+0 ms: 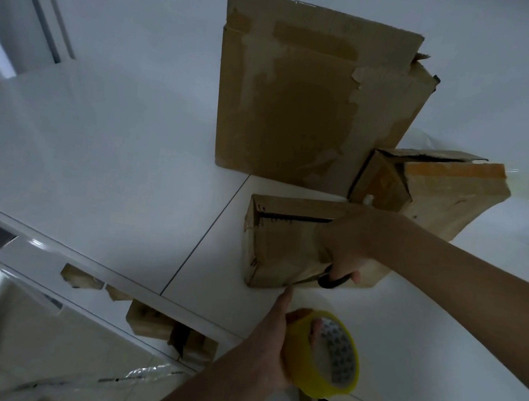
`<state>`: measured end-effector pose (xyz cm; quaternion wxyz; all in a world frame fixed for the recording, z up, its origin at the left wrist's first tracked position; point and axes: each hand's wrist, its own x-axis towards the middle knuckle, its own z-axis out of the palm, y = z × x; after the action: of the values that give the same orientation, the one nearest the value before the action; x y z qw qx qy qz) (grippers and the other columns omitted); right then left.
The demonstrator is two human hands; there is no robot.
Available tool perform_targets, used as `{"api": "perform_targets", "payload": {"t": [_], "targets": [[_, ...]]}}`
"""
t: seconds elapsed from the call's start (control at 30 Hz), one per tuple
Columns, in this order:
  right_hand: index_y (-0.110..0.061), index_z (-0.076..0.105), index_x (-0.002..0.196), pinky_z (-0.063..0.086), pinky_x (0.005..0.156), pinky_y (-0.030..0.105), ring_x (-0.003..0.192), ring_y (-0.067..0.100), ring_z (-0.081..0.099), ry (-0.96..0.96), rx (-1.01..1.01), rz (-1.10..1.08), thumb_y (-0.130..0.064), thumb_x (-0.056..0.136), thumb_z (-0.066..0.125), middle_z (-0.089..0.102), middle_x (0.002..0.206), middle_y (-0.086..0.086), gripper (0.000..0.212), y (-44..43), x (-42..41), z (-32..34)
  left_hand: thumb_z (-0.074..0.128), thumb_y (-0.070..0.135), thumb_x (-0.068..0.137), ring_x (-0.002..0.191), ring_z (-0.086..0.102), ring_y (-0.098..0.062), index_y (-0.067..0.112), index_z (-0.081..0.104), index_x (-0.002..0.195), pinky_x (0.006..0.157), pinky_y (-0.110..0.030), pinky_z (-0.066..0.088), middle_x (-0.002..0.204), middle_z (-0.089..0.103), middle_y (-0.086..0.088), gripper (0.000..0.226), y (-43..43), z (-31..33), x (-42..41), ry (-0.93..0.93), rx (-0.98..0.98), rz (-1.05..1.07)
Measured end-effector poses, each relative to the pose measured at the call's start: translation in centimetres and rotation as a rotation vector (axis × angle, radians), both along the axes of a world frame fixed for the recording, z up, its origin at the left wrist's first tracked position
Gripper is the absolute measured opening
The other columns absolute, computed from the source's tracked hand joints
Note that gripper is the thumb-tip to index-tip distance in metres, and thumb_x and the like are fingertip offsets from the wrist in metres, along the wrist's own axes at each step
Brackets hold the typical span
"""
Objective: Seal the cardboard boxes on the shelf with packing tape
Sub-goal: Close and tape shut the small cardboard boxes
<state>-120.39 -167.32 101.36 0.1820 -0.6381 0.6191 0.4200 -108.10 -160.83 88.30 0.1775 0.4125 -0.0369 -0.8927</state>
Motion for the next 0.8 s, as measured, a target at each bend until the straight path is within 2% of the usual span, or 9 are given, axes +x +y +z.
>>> {"api": "perform_targets", "payload": {"t": [0.07,0.13,0.27,0.4,0.5,0.6,0.67,0.77,0.8], "targets": [[-0.019,0.063,0.077,0.043,0.065,0.019,0.063,0.004,0.050,0.043,0.019,0.039,-0.035,0.095,0.050,0.071,0.082,-0.010,0.027,0.4,-0.4,-0.3,0.055,0.055,0.094,0.044,0.062,-0.019,0.006,0.067,0.097,0.042,-0.025,0.052,0.066,0.067,-0.012,0.051,-0.2,-0.3,0.0,-0.030,-0.006,-0.040],[-0.023,0.064,0.077,0.039,0.059,0.017,0.064,0.004,0.048,0.084,0.032,0.049,-0.038,0.095,0.049,0.067,0.079,-0.010,0.028,0.7,-0.7,-0.4,0.057,0.057,0.093,0.044,0.062,-0.018,0.005,0.072,0.090,0.044,-0.022,0.051,0.067,0.069,-0.011,0.054,-0.9,-0.3,0.0,-0.075,0.007,-0.090],[-0.029,0.061,0.065,0.048,0.086,0.023,0.076,0.005,0.054,0.079,0.035,-0.019,-0.040,0.094,0.050,0.068,0.074,-0.012,0.033,1.0,-2.4,-1.2,0.063,0.052,0.090,0.045,0.062,-0.014,0.002,0.074,0.082,0.045,-0.019,0.048,0.073,0.073,-0.008,0.052,-2.3,0.1,0.1,-0.157,-0.016,-0.188],[-0.021,0.051,0.056,0.042,0.069,0.018,0.068,0.006,0.051,-0.037,0.016,-0.181,-0.034,0.090,0.052,0.065,0.065,-0.008,0.035,2.2,-5.0,-2.3,0.065,0.053,0.086,0.047,0.062,-0.013,0.000,0.076,0.073,0.049,-0.020,0.048,0.075,0.074,-0.007,0.056,-3.1,0.5,-0.1,-0.212,-0.023,-0.254],[-0.020,0.055,0.053,0.040,0.059,0.016,0.061,0.004,0.052,-0.100,-0.003,-0.287,-0.031,0.086,0.055,0.067,0.064,-0.007,0.034,4.1,-6.9,-2.6,0.066,0.052,0.086,0.048,0.061,-0.012,-0.001,0.075,0.073,0.049,-0.020,0.048,0.074,0.073,-0.007,0.055,-3.6,0.5,-0.3,-0.206,-0.011,-0.288],[-0.014,0.069,0.071,0.039,0.053,0.014,0.055,0.001,0.055,-0.068,-0.015,-0.368,-0.029,0.081,0.060,0.067,0.063,-0.006,0.021,6.3,-8.5,-3.4,0.065,0.051,0.086,0.046,0.060,-0.013,0.000,0.073,0.074,0.050,-0.022,0.049,0.069,0.071,-0.006,0.053,-3.8,0.3,-0.6,-0.177,-0.019,-0.295],[-0.012,0.071,0.090,0.039,0.050,0.016,0.053,0.001,0.057,-0.008,-0.103,-0.388,-0.036,0.080,0.065,0.069,0.070,-0.004,0.027,7.8,-9.6,-4.5,0.065,0.048,0.088,0.046,0.059,-0.014,0.002,0.070,0.078,0.050,-0.023,0.050,0.065,0.069,-0.007,0.047,-3.5,0.6,-0.9,-0.185,-0.077,-0.268],[-0.019,0.061,0.098,0.043,0.059,0.020,0.069,0.009,0.061,0.094,-0.299,-0.410,-0.044,0.083,0.064,0.062,0.082,-0.007,0.029,10.2,-10.7,-6.4,0.066,0.046,0.086,0.067,0.068,-0.020,0.010,0.070,0.098,0.067,-0.032,0.058,0.081,0.073,-0.009,0.037,-2.6,1.0,-1.3,-0.310,-0.331,-0.217],[-0.023,0.058,0.100,0.044,0.063,0.022,0.076,0.011,0.060,0.135,-0.348,-0.405,-0.048,0.086,0.062,0.057,0.083,-0.007,0.029,11.1,-10.9,-7.1,0.066,0.041,0.089,0.067,0.070,-0.019,0.013,0.068,0.102,0.065,-0.031,0.059,0.079,0.074,-0.008,0.031,-2.1,1.5,-1.2,-0.334,-0.426,-0.189]]}}
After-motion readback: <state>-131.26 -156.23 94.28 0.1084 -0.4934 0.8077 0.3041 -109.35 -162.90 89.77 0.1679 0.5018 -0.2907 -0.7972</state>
